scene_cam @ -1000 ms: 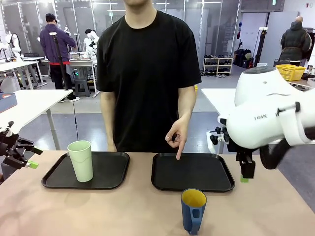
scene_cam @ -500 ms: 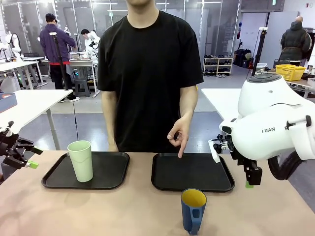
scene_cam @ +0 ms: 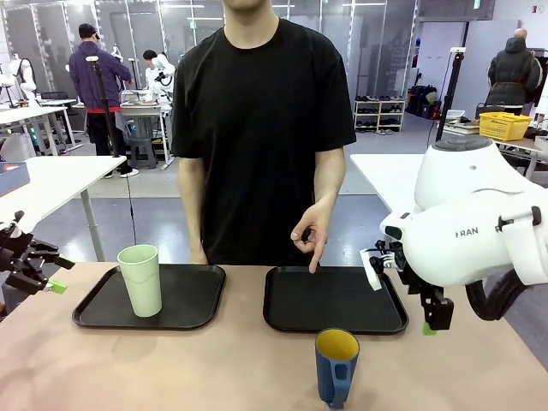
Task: Sort and store the cups by type.
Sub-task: Pick up the Handle plastic cup and place it into the empty Flat Tray.
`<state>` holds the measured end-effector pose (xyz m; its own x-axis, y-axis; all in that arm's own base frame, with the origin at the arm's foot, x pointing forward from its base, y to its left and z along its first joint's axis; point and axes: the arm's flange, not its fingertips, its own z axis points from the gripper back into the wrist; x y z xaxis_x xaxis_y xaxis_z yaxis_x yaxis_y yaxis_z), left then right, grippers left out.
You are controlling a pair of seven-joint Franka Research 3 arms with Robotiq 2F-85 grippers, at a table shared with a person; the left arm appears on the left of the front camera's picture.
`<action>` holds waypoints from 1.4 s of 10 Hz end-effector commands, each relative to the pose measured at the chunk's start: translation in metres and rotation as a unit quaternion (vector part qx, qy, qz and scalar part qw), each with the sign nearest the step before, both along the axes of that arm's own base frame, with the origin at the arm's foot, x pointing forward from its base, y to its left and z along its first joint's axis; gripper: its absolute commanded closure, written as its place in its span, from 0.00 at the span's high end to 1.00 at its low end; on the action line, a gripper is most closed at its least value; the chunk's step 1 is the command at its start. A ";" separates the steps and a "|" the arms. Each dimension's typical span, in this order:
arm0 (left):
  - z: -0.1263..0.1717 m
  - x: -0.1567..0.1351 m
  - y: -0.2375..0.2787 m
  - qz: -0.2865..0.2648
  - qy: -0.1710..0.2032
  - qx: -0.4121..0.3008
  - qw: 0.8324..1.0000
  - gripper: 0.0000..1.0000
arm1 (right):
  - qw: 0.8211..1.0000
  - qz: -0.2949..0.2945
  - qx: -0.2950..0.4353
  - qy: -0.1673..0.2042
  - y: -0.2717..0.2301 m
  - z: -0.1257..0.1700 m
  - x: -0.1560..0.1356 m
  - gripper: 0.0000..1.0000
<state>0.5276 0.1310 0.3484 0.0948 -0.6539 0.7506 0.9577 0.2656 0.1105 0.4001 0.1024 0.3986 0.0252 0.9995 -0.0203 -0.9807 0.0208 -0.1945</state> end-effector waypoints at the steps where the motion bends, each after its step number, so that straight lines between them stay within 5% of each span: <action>1: 0.000 0.003 0.002 -0.007 -0.011 -0.011 1.000 1.00 | 0.992 0.068 0.105 0.010 -0.014 -0.020 -0.019 1.00; 4: 0.000 0.003 0.002 -0.007 -0.011 -0.011 1.000 1.00 | 0.969 0.079 0.235 -0.017 -0.042 -0.046 -0.030 1.00; 10: 0.000 0.003 0.002 -0.007 -0.011 -0.011 1.000 1.00 | 0.880 0.092 0.466 -0.022 -0.079 -0.077 -0.014 1.00; 13: 0.000 0.003 0.002 -0.007 -0.011 -0.011 1.000 1.00 | 0.870 0.070 0.488 -0.002 -0.085 -0.094 -0.007 1.00; 14: 0.000 0.003 0.002 -0.007 -0.011 -0.011 1.000 1.00 | 0.883 0.069 0.464 -0.002 -0.082 -0.095 -0.004 1.00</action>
<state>0.5276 0.1312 0.3484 0.0949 -0.6536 0.7509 0.9577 0.2657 0.1102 0.3863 0.0156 0.3027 -0.0779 0.5478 0.8330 -0.9899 0.0567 -0.1298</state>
